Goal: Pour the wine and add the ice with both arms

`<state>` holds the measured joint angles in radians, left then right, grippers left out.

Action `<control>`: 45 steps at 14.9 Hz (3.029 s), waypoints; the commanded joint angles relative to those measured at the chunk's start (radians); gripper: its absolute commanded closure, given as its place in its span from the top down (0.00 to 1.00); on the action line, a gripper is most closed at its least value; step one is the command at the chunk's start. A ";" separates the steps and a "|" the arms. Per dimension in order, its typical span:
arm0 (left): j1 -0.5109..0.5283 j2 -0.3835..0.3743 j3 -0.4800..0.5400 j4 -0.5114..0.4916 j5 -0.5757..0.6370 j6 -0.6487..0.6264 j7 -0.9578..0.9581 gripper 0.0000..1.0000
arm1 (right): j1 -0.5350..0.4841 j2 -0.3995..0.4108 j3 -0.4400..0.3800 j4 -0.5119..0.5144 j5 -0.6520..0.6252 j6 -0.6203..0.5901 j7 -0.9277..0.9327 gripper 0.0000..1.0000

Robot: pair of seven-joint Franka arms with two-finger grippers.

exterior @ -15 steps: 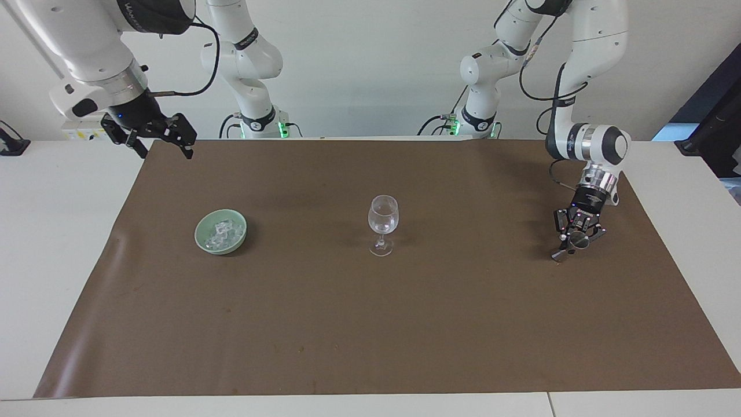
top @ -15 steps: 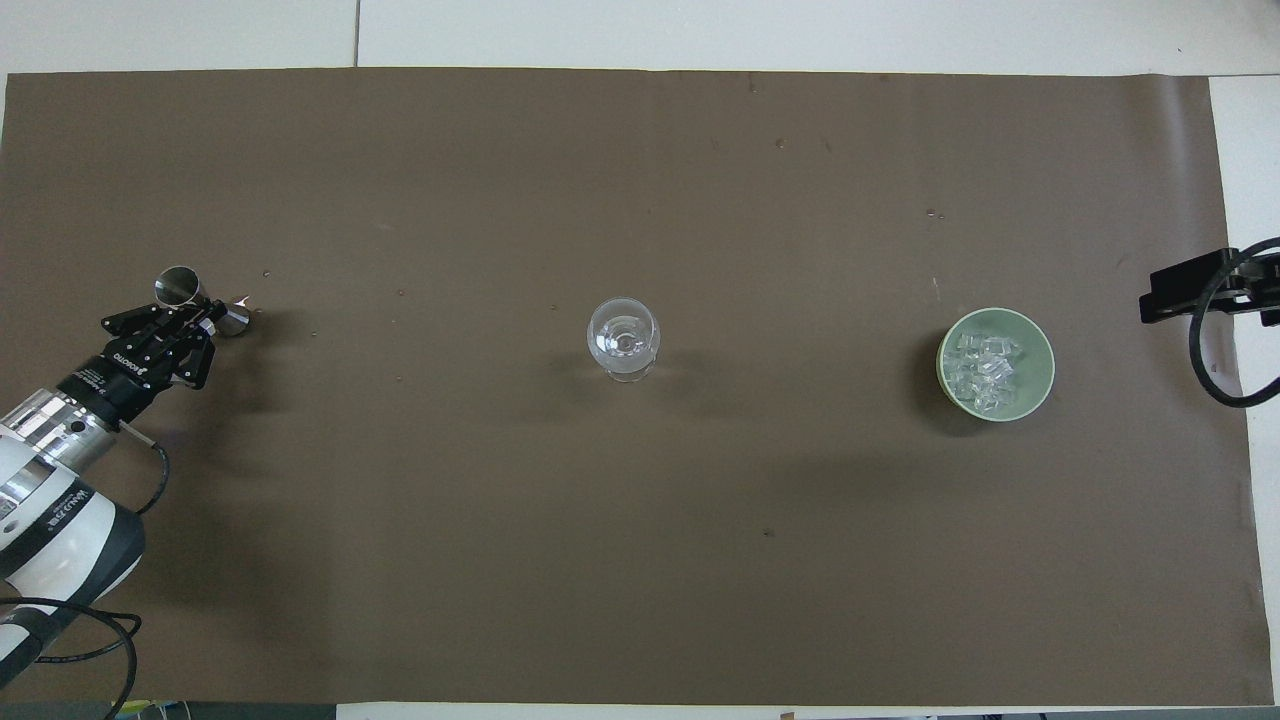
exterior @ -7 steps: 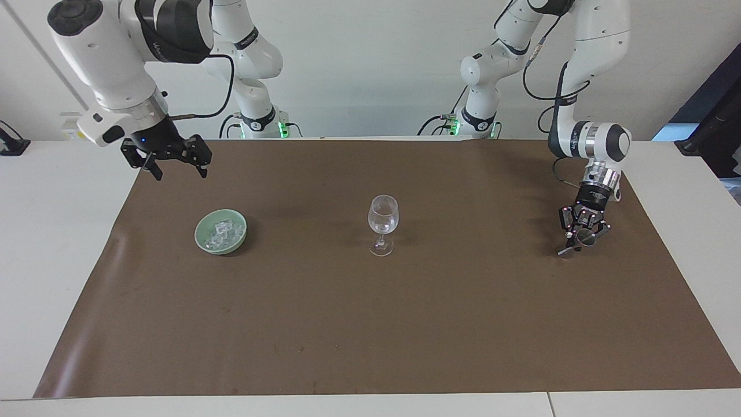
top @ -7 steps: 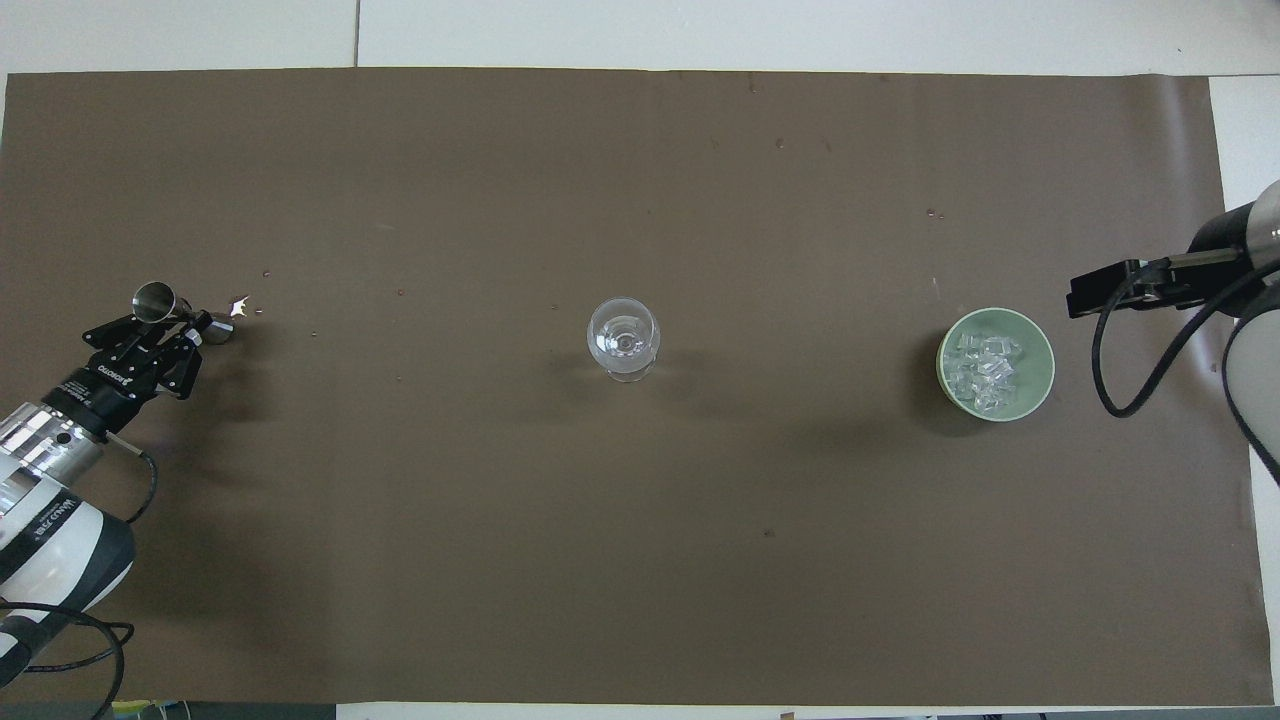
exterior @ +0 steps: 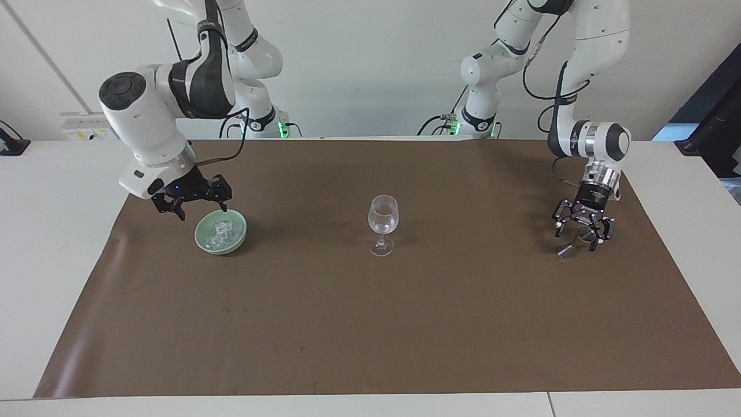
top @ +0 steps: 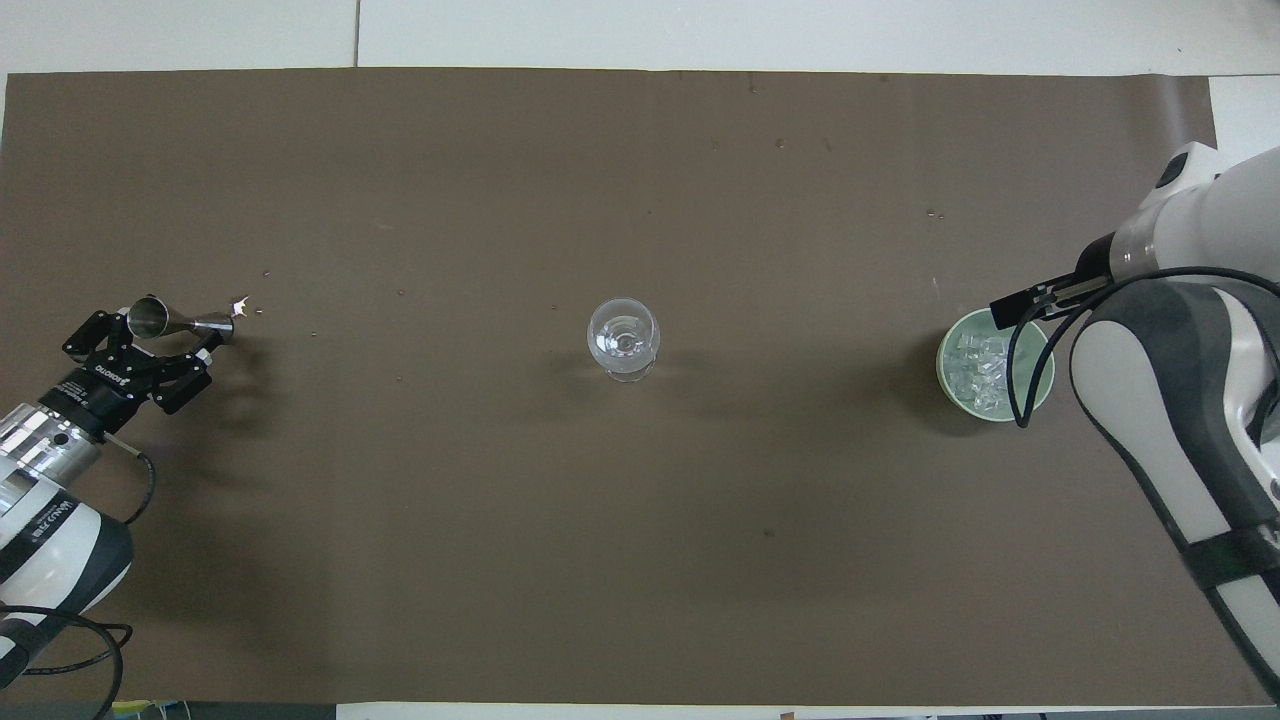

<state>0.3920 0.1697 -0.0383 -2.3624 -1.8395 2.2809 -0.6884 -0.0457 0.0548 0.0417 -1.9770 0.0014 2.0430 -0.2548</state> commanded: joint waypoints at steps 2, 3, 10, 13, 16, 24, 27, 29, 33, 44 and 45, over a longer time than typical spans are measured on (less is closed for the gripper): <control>0.015 -0.073 -0.002 -0.032 0.066 -0.006 0.018 1.00 | -0.003 -0.013 0.004 -0.135 0.015 0.150 -0.047 0.91; 0.016 -0.082 -0.002 -0.029 0.128 -0.006 0.015 1.00 | -0.002 -0.012 0.004 -0.146 0.015 0.170 -0.061 0.90; 0.152 -0.084 -0.002 0.020 0.533 -0.127 0.017 1.00 | -0.019 0.016 0.004 -0.226 0.017 0.278 -0.167 0.73; 0.199 -0.053 -0.002 0.135 0.776 -0.220 0.017 1.00 | -0.023 0.026 0.004 -0.230 0.015 0.283 -0.176 0.72; 0.174 -0.042 -0.003 0.259 0.983 -0.253 0.007 1.00 | -0.028 0.034 0.004 -0.241 0.017 0.283 -0.190 0.69; -0.023 0.019 -0.006 0.686 1.472 -0.438 0.010 1.00 | -0.040 0.033 0.004 -0.252 0.017 0.281 -0.199 0.56; -0.123 -0.018 -0.009 0.697 1.566 -0.439 0.018 1.00 | -0.037 0.033 0.004 -0.253 0.015 0.279 -0.201 0.56; -0.183 -0.041 -0.011 0.687 1.597 -0.439 0.023 1.00 | -0.037 0.033 0.004 -0.253 0.015 0.278 -0.201 0.45; -0.304 -0.079 -0.011 0.655 1.692 -0.440 0.163 1.00 | -0.036 0.031 0.004 -0.258 0.017 0.276 -0.201 0.20; -0.401 -0.135 -0.008 0.724 1.789 -0.656 0.587 1.00 | -0.003 0.056 0.006 -0.063 0.015 0.071 -0.160 0.07; -0.400 -0.125 -0.006 0.759 1.792 -0.693 0.627 1.00 | 0.000 0.057 0.009 -0.037 0.015 0.045 -0.137 0.07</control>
<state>-0.0079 0.0413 -0.0575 -1.6686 -0.0708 1.6724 -0.1456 -0.0489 0.0934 0.0445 -2.0859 0.0016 2.1496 -0.4172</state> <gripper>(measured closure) 0.000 0.749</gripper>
